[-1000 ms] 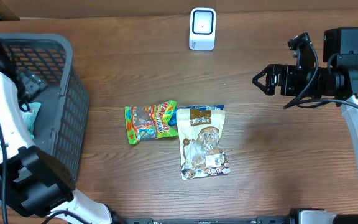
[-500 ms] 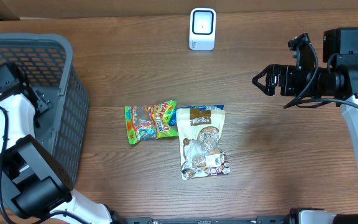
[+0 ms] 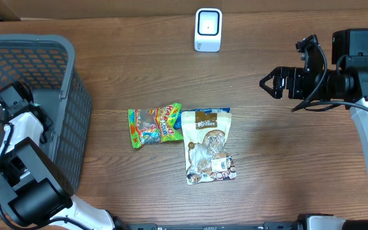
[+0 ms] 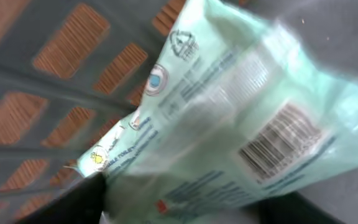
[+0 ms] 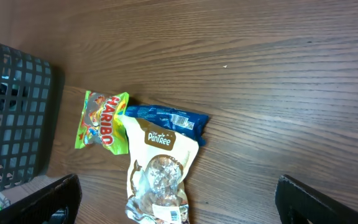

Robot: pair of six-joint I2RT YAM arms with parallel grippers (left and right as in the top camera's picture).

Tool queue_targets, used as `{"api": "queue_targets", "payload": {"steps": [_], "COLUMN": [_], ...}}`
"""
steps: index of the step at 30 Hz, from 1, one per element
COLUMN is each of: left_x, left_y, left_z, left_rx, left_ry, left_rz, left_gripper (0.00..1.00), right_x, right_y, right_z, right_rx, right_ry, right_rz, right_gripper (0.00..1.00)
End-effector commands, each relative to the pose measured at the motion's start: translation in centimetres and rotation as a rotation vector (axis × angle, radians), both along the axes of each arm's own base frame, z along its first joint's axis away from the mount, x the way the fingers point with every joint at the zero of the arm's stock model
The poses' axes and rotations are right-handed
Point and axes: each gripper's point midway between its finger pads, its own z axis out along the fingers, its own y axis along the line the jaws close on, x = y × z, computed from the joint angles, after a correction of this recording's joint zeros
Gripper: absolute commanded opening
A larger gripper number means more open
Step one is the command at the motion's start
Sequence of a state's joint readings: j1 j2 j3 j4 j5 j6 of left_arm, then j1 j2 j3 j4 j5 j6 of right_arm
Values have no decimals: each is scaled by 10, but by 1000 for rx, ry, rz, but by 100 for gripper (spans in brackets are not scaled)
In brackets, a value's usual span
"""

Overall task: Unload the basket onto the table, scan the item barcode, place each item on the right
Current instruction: 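Reach the left gripper into the basket and grasp the mint-green packet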

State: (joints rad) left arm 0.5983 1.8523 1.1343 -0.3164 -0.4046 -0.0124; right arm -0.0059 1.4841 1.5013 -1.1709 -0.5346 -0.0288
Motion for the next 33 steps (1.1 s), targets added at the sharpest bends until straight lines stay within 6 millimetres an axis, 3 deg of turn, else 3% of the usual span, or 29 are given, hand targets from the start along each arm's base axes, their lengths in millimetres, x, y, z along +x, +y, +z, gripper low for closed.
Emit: {"api": "queue_targets", "payload": {"steps": [1,2,3,7,10,13,16,18,19,20,22,23,25,26,28,30,32,33], "left_x": [-3,-3,0,13,20,29,29,24,20,13,-2,-13,-27,-31,-30,-21,-3,4], "left_y": [-7,-8,-12,-37,-49,-55,-65,-88,-96,-113,-139,-144,-140,-134,-122,-110,-97,-91], "left_z": [-7,-8,-9,-11,14,68,156,234,257,294,340,351,349,342,318,289,255,240], "left_rx": [-23,-29,-47,-142,-181,-213,-221,-205,-194,-167,-97,-51,-15,-8,-27,-74,-133,-152], "left_ry": [10,10,0,-31,-80,-199,-350,-471,-508,-568,-631,-641,-601,-565,-489,-419,-338,-298], "left_rz": [-22,-25,-39,-117,-113,-68,-39,-109,-133,-183,-280,-279,-233,-204,-161,-136,-145,-160], "left_gripper": [26,11,4,4,4,4,4,4,4,4,4,4,4,10,47,74,95,98], "right_x": [0,0,0,0,0,0,-1,-1,-1,-1,-1,-1,-1,-1,0,1,2,1], "right_y": [1,1,1,1,1,1,1,1,1,1,1,1,1,1,1,1,1,1], "right_z": [-1,-1,-1,-1,-1,-1,-1,-2,-2,-2,-2,-2,-1,-1,-1,0,0,0], "right_rx": [-3,-3,-3,-3,-3,-3,-3,-3,-3,-3,-3,-3,-3,-3,-3,-3,-3,-3], "right_ry": [1,1,0,0,1,1,1,5,5,5,5,5,4,3,-3,-9,-10,-8], "right_rz": [4,4,4,4,4,4,4,4,4,4,4,4,4,4,4,4,4,4], "right_gripper": [100,100,100,100,100,100,100,100,100,100,100,100,100,100,100,100,100,100]}}
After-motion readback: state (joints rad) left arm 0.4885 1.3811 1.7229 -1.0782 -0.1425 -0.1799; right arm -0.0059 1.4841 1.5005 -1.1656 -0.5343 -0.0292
